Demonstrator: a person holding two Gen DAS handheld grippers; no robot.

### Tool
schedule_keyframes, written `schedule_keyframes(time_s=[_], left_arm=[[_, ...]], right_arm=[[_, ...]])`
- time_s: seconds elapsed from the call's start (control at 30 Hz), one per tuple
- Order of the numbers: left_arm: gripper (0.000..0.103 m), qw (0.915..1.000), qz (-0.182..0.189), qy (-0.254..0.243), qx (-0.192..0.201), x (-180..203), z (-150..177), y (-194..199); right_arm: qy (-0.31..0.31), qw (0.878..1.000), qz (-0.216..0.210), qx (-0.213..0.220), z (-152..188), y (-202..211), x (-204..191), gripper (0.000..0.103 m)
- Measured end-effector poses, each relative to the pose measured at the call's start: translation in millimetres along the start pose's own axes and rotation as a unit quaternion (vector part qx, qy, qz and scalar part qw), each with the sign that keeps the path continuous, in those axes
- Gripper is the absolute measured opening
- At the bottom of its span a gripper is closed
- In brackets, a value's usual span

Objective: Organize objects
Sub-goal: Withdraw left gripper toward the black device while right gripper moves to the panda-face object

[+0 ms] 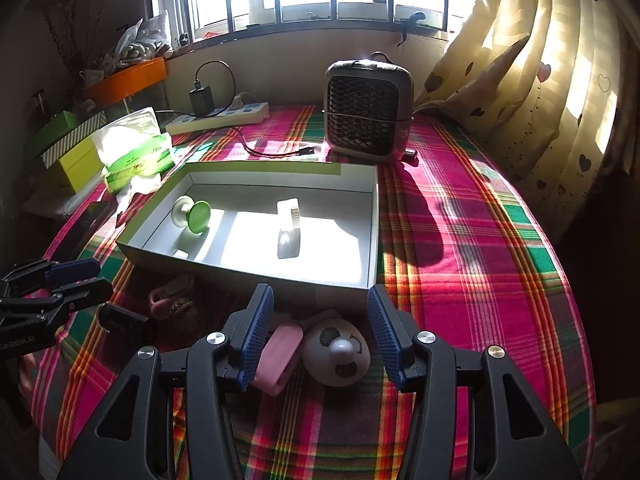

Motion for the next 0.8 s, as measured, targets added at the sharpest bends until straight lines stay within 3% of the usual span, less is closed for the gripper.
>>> schedule_keyframes(time_s=[0.2,0.8], left_arm=[[0.046,0.9999,0.013,-0.005,-0.007,3.2,11.6,0.7],[0.048,0.9993,0.028,0.001,-0.024,3.9,18.3,-7.6]], right_arm=[[-0.019,1.000,0.016,-0.004,13.6,6.9,16.7,0.050],[-0.020,0.999,-0.008,-0.041,27.1,-17.5,17.6,0.051]])
Point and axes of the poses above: each gripper's, at about its wrist camera, not at the fingertips, and y roughly against the way its jaws point, x to its right, z to its underside, the point moved 4 cm from there along -y, roughly the way its jaws point, and after that the axes turned 10 degrees about -z, right-handed, at the moved point
